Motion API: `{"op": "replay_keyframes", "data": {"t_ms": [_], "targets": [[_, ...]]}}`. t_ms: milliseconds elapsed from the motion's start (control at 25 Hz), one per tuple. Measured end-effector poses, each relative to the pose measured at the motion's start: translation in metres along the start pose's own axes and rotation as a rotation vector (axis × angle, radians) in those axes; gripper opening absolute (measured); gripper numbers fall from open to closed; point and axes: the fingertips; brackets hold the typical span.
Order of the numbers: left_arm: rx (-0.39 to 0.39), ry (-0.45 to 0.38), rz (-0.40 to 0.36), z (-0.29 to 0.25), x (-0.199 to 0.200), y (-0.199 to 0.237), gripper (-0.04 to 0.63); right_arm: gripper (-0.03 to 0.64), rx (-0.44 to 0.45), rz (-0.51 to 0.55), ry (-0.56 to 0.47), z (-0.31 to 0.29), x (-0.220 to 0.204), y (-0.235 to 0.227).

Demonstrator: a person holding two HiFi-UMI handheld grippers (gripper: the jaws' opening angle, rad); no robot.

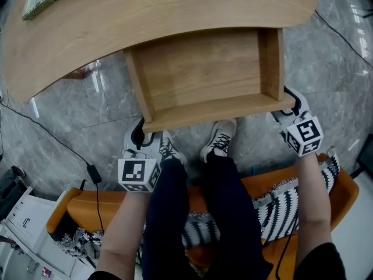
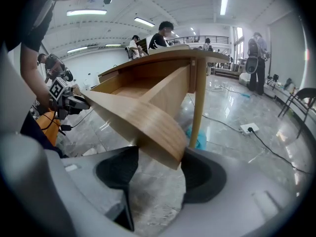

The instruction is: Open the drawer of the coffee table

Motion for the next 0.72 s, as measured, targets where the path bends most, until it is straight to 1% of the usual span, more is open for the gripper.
{"op": "replay_keyframes", "data": {"t_ms": [200,360,440,560,640,720], "targets": [[-0.008,-0.013,-0.024,-0.001,-0.001,-0.001,0.127,0.258,-0.005,0.007,-0.001,-0.001,-0.001,-0.001],[-0.008,0.000,-0.027,0.006,-0.006,0.001,0.129,0.258,-0.010,-0.002,0.028,0.000,-0.004,0.000],[-0.004,0.004,-0.040,0.012,-0.007,0.000,0.127,0.258,-0.012,-0.041,0.016,0.004,-0.005,0.002],[0.002,0.000,-0.042,0.022,-0.004,-0.001,0.114,0.258,-0.034,-0.108,-0.037,0.018,-0.004,0.006],[0.011,0.001,-0.034,0.031,-0.004,0.000,0.106,0.258,-0.060,-0.131,-0.053,0.027,-0.004,0.012],[0.020,0.004,-0.030,0.041,-0.002,0.001,0.100,0.258,-0.109,-0.162,-0.064,0.038,-0.005,0.018]]}}
Point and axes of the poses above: the fingertips, and each gripper's own axes: z backward along the fingers, y to its left, x out of its top, and after that the axes turned 13 degrees about x, right-handed
